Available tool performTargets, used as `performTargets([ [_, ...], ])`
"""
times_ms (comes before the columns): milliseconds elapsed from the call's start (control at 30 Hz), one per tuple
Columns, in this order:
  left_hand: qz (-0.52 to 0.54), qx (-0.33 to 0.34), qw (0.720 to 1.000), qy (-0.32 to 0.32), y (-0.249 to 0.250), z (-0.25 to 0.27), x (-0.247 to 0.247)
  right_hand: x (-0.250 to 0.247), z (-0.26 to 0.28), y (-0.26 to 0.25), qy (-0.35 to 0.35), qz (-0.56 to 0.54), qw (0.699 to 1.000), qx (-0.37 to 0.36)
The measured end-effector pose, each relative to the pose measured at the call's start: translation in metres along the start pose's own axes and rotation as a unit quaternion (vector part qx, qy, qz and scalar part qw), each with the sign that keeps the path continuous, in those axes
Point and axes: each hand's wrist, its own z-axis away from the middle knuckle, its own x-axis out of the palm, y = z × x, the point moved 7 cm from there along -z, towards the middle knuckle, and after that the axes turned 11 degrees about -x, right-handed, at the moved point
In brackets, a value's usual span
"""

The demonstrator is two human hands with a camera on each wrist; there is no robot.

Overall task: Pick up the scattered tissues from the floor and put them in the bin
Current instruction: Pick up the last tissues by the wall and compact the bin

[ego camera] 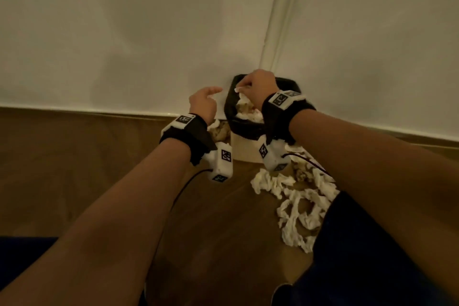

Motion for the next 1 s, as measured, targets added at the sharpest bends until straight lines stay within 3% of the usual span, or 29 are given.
performTargets([
  [167,-0.123,0.111,0.986,-0.005,0.055,0.023,0.045,-0.033,0.040,0.056,0.086,-0.022,0.993,0.083],
  [333,-0.225,0.169,0.960,0.002,0.075,0.034,0.067,-0.036,0.062,0.084,0.053,-0.023,0.992,0.111],
  [633,-0.426,0.188,0.884,-0.051,0.045,0.034,0.107,-0.026,0.065,0.089,-0.024,-0.007,0.996,0.088],
  [800,-0.530,0.184,0.828,-0.022,0.042,0.034,0.122,-0.005,0.054,0.097,-0.097,0.015,0.987,0.131],
  [933,-0.554,0.121,0.821,-0.070,0.035,0.025,0.134,0.008,0.045,0.097,-0.127,0.047,0.981,0.141],
  [1000,-0.564,0.128,0.811,-0.082,0.032,0.026,0.142,0.021,0.044,0.097,-0.159,0.082,0.974,0.136],
])
